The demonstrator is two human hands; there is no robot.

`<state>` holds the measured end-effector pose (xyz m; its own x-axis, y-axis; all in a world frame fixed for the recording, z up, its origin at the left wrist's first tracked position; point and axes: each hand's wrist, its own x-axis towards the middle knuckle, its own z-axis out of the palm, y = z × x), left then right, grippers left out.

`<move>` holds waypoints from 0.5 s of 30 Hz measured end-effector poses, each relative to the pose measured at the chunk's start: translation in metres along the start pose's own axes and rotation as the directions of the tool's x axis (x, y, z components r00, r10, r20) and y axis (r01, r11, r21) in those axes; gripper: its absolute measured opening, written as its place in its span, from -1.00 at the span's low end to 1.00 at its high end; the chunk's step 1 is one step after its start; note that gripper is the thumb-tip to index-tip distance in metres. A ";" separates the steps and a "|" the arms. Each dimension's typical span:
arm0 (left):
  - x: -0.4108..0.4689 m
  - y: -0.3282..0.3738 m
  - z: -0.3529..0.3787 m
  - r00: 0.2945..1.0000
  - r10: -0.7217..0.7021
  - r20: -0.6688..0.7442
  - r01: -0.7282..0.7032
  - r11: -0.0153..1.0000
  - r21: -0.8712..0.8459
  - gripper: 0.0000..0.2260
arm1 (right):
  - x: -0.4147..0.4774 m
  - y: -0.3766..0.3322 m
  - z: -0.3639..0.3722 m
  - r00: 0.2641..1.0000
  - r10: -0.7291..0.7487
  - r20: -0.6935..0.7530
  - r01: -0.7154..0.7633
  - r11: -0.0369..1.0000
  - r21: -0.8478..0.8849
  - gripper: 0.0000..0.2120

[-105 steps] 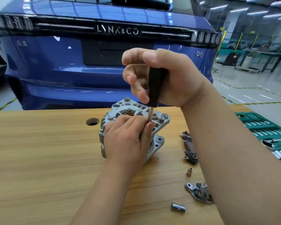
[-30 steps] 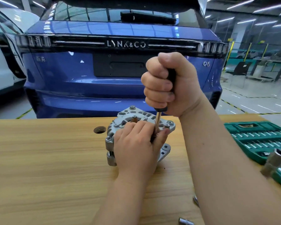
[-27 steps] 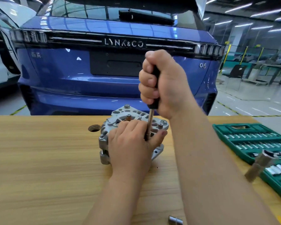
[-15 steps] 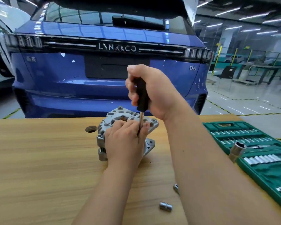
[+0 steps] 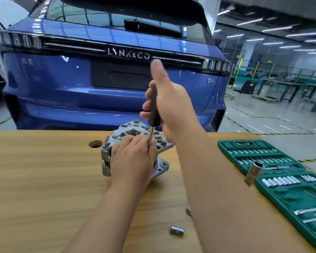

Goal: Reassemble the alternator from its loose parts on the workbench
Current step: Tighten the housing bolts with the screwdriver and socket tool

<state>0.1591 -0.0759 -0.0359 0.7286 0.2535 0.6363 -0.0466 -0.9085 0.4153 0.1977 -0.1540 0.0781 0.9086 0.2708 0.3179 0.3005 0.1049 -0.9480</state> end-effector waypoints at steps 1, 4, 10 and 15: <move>0.001 0.002 0.000 1.000 0.000 0.008 0.000 1.000 0.007 -0.66 | -0.002 0.005 -0.019 0.997 0.079 -0.007 -0.078 0.994 0.072 -0.45; -0.002 0.002 0.003 1.000 0.016 -0.027 -0.017 0.999 -0.031 -0.59 | -0.003 0.043 -0.086 0.934 0.217 -0.285 -0.308 0.892 -0.330 -0.72; 0.003 -0.001 0.002 0.999 -0.025 -0.045 0.020 0.995 -0.096 -0.62 | -0.007 0.110 -0.134 0.745 0.605 -0.281 -0.117 -0.297 -0.948 -0.77; 0.008 0.004 -0.007 0.998 -0.052 0.043 0.059 0.982 -0.179 -0.66 | 0.000 0.118 -0.138 0.729 0.621 -0.288 -0.071 -0.349 -0.934 -0.74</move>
<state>0.1601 -0.0750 -0.0246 0.7584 0.2863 0.5855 -0.1248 -0.8179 0.5616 0.2737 -0.2736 -0.0360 0.9324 -0.0129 -0.3611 0.1013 -0.9499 0.2956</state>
